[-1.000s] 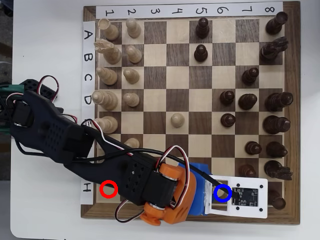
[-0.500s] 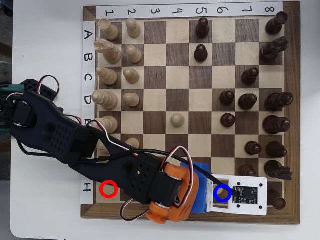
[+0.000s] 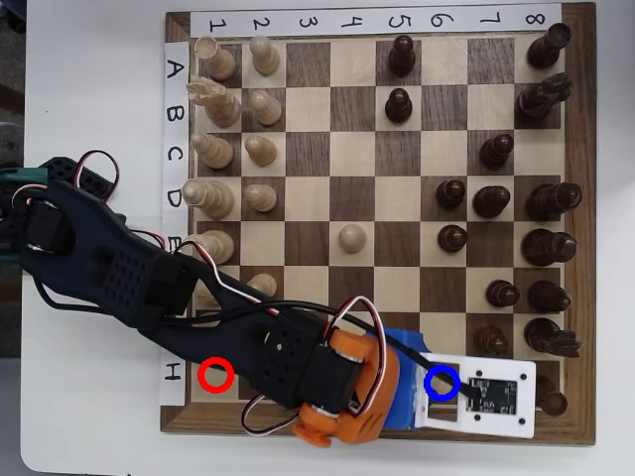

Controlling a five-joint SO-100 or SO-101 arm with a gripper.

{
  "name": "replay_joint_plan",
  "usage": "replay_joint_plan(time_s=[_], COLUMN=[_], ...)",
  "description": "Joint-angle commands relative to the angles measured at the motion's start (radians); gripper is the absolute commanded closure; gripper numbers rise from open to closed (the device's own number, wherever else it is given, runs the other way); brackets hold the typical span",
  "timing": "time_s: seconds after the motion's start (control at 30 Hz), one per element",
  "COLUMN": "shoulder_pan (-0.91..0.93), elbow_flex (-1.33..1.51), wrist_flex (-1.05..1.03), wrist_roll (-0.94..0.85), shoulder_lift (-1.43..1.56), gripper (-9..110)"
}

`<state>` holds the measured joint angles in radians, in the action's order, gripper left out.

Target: Move the piece to destination

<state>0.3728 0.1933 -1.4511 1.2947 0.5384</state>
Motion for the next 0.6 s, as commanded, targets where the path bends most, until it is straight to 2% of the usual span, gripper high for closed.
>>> replay_joint_plan(time_s=[0.0, 0.57], shoulder_pan=[0.038, 0.014], elbow_flex=[-0.137, -0.095], wrist_flex=[0.063, 0.060], wrist_roll=[0.012, 0.044], shoulder_lift=[0.048, 0.048], gripper=[101, 101])
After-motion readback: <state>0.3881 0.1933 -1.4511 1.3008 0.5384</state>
